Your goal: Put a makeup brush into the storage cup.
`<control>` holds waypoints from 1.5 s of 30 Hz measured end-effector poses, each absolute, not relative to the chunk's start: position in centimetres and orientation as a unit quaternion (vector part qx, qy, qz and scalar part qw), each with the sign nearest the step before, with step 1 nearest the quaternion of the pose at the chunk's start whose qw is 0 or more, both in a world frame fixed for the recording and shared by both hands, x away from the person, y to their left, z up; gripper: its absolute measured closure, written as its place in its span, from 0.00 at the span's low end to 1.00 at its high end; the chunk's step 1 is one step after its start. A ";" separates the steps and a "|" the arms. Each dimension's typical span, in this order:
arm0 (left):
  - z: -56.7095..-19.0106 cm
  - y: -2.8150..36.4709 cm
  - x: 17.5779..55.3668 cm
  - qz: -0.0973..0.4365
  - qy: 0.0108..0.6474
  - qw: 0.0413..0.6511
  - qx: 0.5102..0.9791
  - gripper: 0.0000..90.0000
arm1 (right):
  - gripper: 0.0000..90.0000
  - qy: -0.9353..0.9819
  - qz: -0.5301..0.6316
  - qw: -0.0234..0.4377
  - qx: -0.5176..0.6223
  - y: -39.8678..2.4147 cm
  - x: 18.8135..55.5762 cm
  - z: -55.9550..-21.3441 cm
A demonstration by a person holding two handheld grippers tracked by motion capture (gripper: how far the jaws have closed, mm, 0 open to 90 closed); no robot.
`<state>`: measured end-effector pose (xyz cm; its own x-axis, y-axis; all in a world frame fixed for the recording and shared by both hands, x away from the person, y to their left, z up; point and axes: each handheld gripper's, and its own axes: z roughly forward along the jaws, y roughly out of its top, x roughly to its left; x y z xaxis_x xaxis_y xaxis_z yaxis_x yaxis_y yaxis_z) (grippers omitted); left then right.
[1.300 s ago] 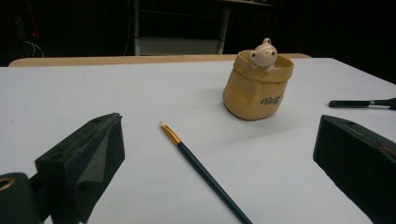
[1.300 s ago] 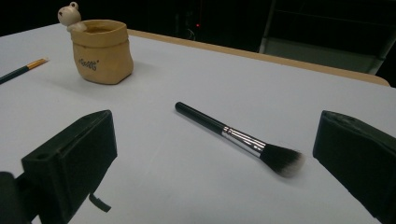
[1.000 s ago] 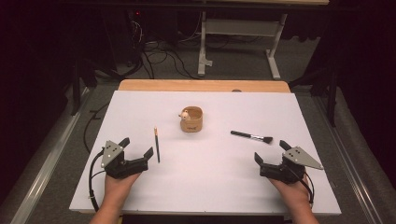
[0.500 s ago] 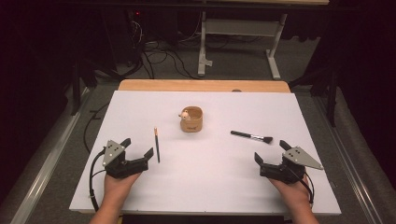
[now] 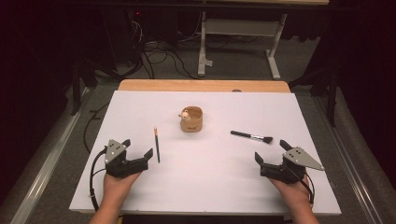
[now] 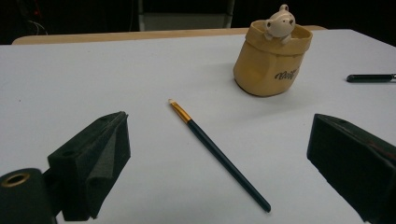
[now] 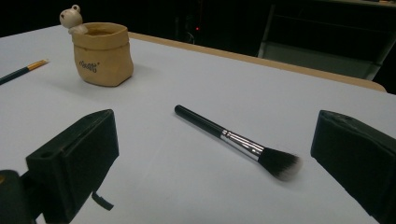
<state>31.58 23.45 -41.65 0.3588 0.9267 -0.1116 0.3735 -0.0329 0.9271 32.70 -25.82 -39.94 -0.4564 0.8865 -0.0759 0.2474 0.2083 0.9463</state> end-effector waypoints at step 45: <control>-42.7 23.3 32.9 0.226 0.541 0.403 0.703 0.02 | 0.02 0.693 0.500 0.339 0.394 -25.8 32.4 -39.7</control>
<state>32.86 23.30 -42.65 0.3131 0.9424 -0.1178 0.5777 -0.0906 0.8112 32.43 -25.79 -39.74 -0.4604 0.8844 -0.0764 0.2066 0.1904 0.9597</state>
